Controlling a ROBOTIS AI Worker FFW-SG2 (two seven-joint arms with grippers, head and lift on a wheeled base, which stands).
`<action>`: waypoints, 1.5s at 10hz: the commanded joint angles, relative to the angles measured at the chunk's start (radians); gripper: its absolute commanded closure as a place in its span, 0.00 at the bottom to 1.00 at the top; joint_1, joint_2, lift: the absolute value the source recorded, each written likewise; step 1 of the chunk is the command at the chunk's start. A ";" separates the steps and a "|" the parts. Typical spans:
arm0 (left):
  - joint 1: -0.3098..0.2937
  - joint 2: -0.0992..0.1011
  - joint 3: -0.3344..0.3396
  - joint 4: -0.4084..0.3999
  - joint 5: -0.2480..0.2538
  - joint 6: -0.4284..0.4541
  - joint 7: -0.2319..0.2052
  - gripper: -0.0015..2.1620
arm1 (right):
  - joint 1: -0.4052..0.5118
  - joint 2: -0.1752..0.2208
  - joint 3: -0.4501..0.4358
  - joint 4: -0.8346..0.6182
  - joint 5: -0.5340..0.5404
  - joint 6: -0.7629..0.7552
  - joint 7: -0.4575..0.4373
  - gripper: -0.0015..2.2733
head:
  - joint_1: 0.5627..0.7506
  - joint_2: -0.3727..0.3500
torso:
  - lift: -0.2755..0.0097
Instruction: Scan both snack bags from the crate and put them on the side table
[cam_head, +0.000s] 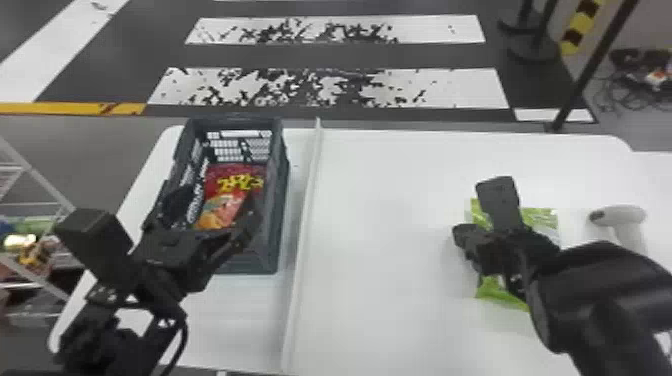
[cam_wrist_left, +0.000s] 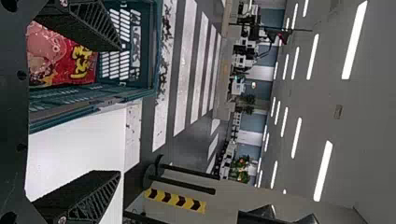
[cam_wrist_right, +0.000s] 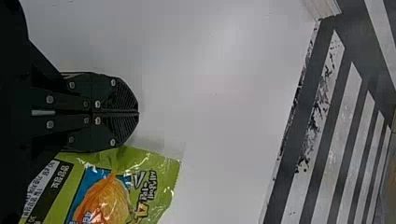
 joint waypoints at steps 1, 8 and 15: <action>0.000 -0.003 0.000 0.000 0.000 0.000 0.000 0.02 | 0.034 -0.004 -0.006 -0.033 -0.004 0.000 0.006 0.99 | 0.70 0.60 | 0.66; -0.008 0.000 -0.005 0.014 0.003 0.000 0.000 0.02 | 0.172 -0.022 -0.054 -0.194 -0.007 0.034 0.046 0.98 | 0.70 0.60 | 0.66; 0.000 0.014 -0.003 0.006 0.005 -0.003 0.000 0.02 | 0.246 -0.056 -0.319 -0.456 -0.150 0.061 -0.014 0.00 | 0.70 0.53 | 0.66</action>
